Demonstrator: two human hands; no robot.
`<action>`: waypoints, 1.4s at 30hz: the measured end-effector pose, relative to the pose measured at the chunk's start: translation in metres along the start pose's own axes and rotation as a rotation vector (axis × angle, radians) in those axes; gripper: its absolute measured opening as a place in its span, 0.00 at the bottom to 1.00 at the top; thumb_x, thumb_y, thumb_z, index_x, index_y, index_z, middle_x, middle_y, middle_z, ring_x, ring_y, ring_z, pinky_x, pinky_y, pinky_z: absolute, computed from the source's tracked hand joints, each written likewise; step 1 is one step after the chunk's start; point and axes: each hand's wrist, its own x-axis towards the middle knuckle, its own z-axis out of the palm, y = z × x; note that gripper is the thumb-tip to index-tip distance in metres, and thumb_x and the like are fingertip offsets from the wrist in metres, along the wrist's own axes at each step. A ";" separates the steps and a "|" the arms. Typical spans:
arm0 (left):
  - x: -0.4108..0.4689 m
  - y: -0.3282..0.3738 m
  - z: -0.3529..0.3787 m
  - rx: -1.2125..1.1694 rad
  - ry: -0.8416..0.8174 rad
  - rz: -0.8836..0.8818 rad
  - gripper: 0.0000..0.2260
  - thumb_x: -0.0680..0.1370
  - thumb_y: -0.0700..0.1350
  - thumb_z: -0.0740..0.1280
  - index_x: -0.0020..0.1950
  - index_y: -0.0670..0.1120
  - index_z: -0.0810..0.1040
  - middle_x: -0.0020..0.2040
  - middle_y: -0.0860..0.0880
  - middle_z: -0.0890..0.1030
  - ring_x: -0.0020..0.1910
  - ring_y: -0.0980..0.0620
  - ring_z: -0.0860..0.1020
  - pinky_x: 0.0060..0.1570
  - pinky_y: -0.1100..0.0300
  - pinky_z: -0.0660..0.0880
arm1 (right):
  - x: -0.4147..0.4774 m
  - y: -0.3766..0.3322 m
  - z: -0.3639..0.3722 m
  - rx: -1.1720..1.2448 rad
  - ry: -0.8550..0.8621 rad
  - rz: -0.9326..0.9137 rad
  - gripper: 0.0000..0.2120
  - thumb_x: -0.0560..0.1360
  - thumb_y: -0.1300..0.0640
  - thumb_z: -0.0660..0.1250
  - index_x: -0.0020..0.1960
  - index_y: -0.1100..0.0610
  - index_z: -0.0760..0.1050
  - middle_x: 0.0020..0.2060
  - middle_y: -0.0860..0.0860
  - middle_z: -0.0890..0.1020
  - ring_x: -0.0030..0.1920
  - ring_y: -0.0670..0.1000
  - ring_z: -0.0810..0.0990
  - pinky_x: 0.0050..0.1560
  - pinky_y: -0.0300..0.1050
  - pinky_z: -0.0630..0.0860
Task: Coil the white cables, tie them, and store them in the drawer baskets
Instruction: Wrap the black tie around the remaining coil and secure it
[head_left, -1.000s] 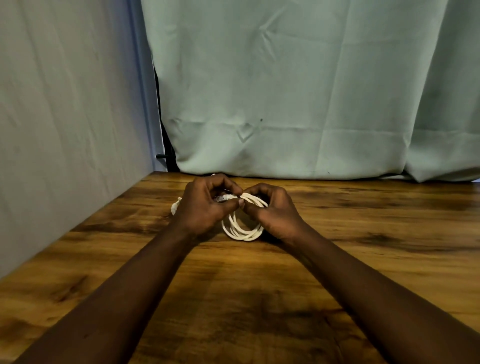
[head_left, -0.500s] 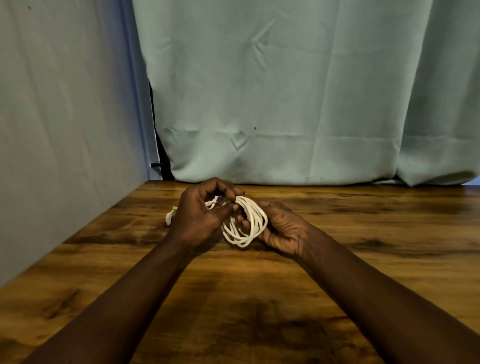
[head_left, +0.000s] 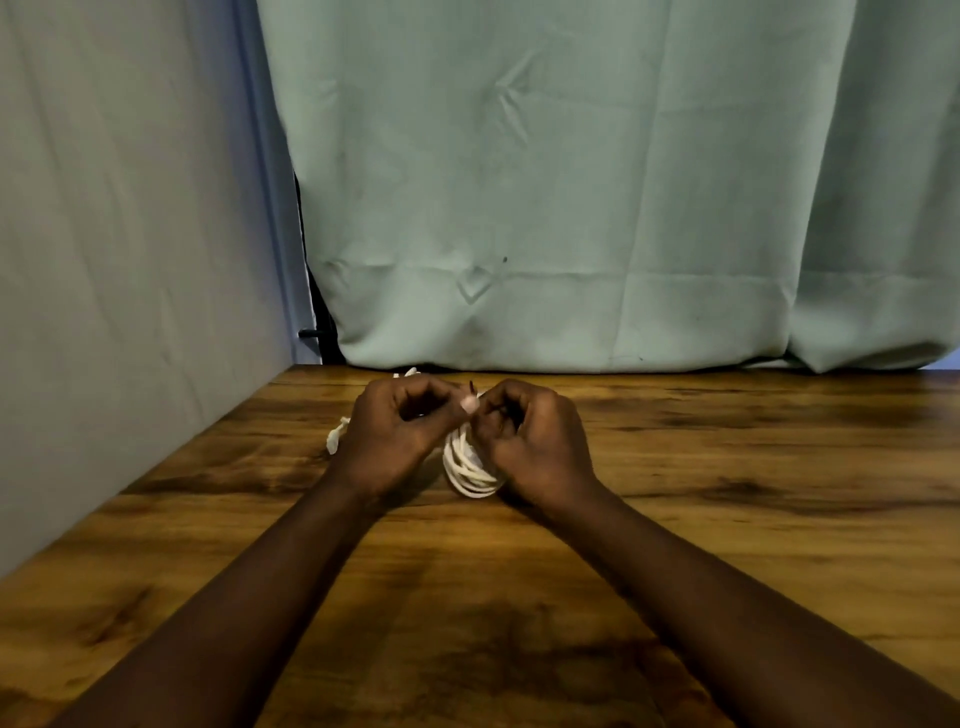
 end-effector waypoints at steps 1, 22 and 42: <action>0.000 0.000 0.001 -0.010 0.022 0.000 0.03 0.75 0.35 0.75 0.46 0.42 0.87 0.46 0.45 0.88 0.49 0.48 0.86 0.53 0.51 0.81 | -0.001 -0.002 -0.001 -0.030 0.020 -0.036 0.06 0.73 0.46 0.73 0.42 0.48 0.82 0.34 0.43 0.83 0.38 0.45 0.81 0.37 0.49 0.78; 0.000 -0.001 0.013 -0.152 0.169 -0.014 0.05 0.79 0.33 0.70 0.44 0.40 0.81 0.49 0.42 0.85 0.49 0.48 0.83 0.54 0.53 0.80 | -0.002 -0.010 0.006 0.560 0.006 0.145 0.19 0.72 0.69 0.75 0.59 0.54 0.82 0.50 0.49 0.87 0.51 0.46 0.86 0.55 0.50 0.84; -0.009 0.011 0.018 0.447 0.340 0.281 0.09 0.74 0.40 0.75 0.51 0.52 0.84 0.42 0.58 0.84 0.35 0.55 0.77 0.37 0.57 0.77 | 0.000 -0.009 0.009 0.305 0.167 0.150 0.11 0.70 0.58 0.78 0.52 0.51 0.84 0.45 0.45 0.87 0.47 0.44 0.85 0.50 0.50 0.84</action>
